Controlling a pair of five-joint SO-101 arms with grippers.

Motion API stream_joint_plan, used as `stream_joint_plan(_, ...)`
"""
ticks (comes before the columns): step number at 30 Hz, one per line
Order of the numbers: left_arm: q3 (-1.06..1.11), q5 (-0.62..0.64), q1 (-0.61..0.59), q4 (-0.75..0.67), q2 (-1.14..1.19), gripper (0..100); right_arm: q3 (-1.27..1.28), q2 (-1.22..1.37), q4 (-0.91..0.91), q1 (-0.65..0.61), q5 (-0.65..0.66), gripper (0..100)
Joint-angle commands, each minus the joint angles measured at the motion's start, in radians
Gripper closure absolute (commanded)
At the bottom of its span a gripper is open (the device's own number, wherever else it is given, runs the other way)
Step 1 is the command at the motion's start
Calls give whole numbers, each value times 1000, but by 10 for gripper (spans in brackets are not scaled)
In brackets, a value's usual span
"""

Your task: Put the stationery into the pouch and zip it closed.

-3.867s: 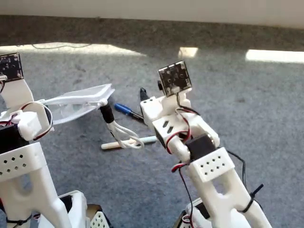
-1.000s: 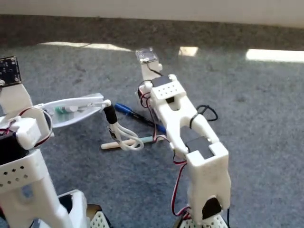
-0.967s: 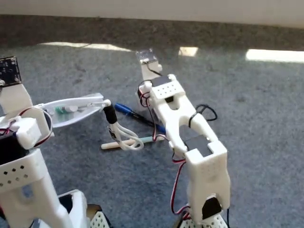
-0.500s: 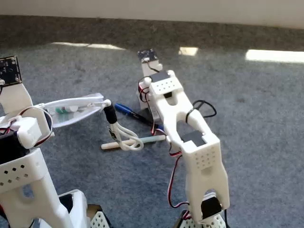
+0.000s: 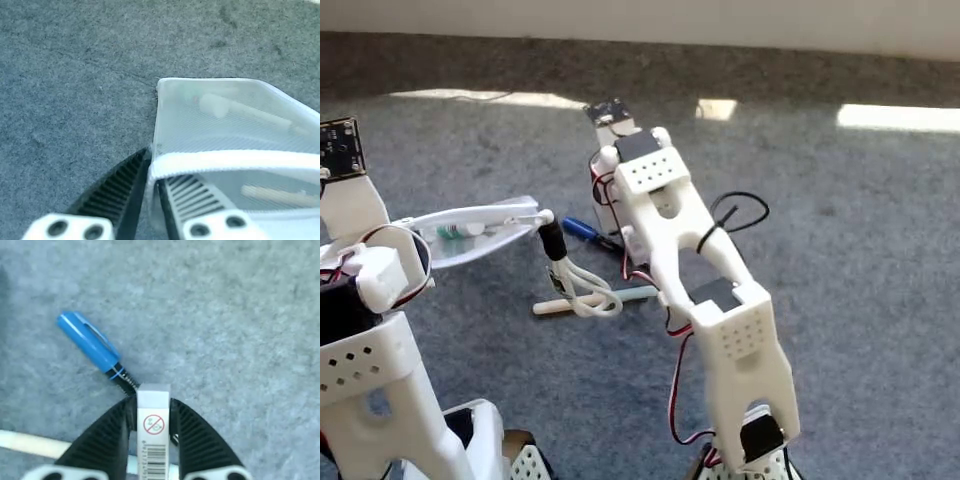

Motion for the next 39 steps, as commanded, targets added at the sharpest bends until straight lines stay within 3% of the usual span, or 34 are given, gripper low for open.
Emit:
stream_joint_plan(1, 5, 5, -15, -9, -5, 993, -148, -19, 117, -19, 3, 994)
stream_joint_plan(5, 36, 5, -15, -32, -10, 993, -309, -19, 265, -19, 9, 994)
stream_joint_plan(9, 38, 5, -15, -32, -10, 993, -387, -31, 271, -21, 5, 994)
stream_joint_plan(22, 38, 5, -15, -37, -10, 993, -35, -438, 252, -62, 9, 994)
stream_joint_plan(31, 38, 5, -15, -37, -10, 993, 245, -717, 114, -96, 6, 994)
stream_joint_plan(39, 38, 5, -15, -37, -10, 993, 621, -1033, -183, -114, 3, 994)
